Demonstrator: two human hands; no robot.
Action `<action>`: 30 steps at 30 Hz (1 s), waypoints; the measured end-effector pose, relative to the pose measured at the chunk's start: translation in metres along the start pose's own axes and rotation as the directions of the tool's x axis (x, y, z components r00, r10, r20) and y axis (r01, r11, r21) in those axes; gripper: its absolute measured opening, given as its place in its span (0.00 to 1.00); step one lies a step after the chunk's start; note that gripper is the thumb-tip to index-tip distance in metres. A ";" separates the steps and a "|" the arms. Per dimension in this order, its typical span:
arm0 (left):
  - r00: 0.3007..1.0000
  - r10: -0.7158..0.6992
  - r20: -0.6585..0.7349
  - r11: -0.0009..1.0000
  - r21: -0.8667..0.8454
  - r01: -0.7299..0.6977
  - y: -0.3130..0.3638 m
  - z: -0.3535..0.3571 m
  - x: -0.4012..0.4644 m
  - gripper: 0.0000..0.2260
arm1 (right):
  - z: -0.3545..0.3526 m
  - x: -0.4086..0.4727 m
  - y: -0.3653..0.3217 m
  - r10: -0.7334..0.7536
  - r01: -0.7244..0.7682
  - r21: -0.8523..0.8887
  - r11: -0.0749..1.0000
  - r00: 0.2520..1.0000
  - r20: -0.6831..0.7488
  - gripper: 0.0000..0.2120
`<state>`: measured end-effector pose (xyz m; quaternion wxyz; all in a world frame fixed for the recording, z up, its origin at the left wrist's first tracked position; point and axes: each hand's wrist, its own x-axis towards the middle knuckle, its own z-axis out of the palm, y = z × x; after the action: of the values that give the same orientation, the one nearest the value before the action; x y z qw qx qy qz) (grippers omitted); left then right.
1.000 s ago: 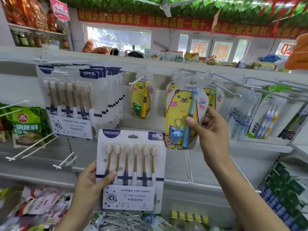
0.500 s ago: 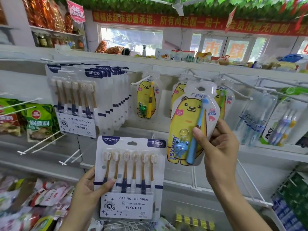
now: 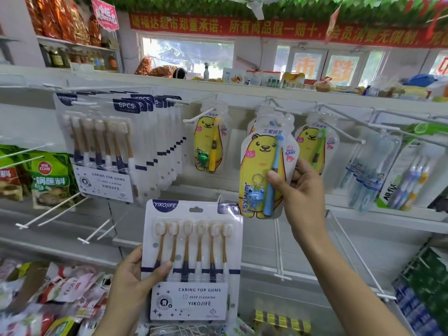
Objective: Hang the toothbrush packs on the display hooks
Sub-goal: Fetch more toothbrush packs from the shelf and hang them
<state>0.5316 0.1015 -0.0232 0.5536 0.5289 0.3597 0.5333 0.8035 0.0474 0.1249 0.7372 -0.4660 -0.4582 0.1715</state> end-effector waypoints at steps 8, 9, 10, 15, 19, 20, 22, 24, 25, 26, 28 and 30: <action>0.999 -0.007 -0.037 1.000 -0.029 0.006 0.001 -0.004 0.004 0.37 | -0.004 0.060 0.039 0.041 -0.044 -0.123 0.991 0.999 -0.029 0.15; 0.999 0.003 -0.036 1.000 -0.020 -0.004 0.002 -0.004 0.003 0.41 | -0.003 0.068 0.043 0.043 -0.046 -0.138 0.989 0.999 -0.023 0.15; 0.999 0.007 -0.042 1.000 -0.014 -0.007 0.004 -0.003 0.002 0.40 | -0.003 0.076 0.049 0.044 -0.046 -0.156 0.987 0.999 -0.021 0.15; 0.999 0.018 -0.046 0.999 -0.026 -0.019 0.009 0.000 0.000 0.37 | 0.001 0.107 0.070 0.031 -0.042 -0.251 0.967 0.998 -0.048 0.13; 0.997 0.018 -0.069 0.999 -0.049 -0.022 0.015 0.002 -0.005 0.46 | 0.006 0.121 0.082 0.081 -0.090 -0.221 0.971 0.995 -0.050 0.12; 0.998 0.019 -0.064 0.998 -0.053 -0.023 0.016 0.003 -0.007 0.45 | 0.007 0.123 0.084 0.089 -0.097 -0.211 0.973 0.995 -0.045 0.11; 0.998 0.024 -0.059 0.998 -0.051 -0.027 0.016 0.001 -0.010 0.41 | 0.008 0.124 0.088 0.097 -0.103 -0.207 0.973 0.995 -0.039 0.09; 0.998 0.032 -0.055 0.998 -0.059 -0.036 0.018 0.001 -0.012 0.37 | 0.006 0.124 0.092 0.104 -0.110 -0.232 0.966 0.994 -0.038 0.11; 0.998 0.037 -0.056 0.997 -0.064 -0.040 0.020 0.002 -0.013 0.36 | 0.004 0.123 0.094 0.107 -0.114 -0.260 0.959 0.993 -0.040 0.12; 0.997 0.043 -0.057 0.996 -0.071 -0.047 0.021 0.002 -0.014 0.35 | 0.002 0.122 0.098 0.119 -0.127 -0.289 0.949 0.992 -0.048 0.14; 0.997 0.048 -0.065 0.995 -0.083 -0.053 0.021 0.001 -0.014 0.35 | -0.003 0.115 0.106 0.150 -0.159 -0.352 0.922 0.987 -0.052 0.17; 0.997 0.051 -0.061 0.994 -0.089 -0.056 0.023 -0.001 -0.014 0.34 | -0.010 0.102 0.112 0.193 -0.199 -0.362 0.911 0.980 -0.054 0.22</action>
<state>0.5236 0.0855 -0.0036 0.5517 0.4968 0.3369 0.5790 0.8842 0.1685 0.0817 0.6206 -0.6399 -0.4267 0.1525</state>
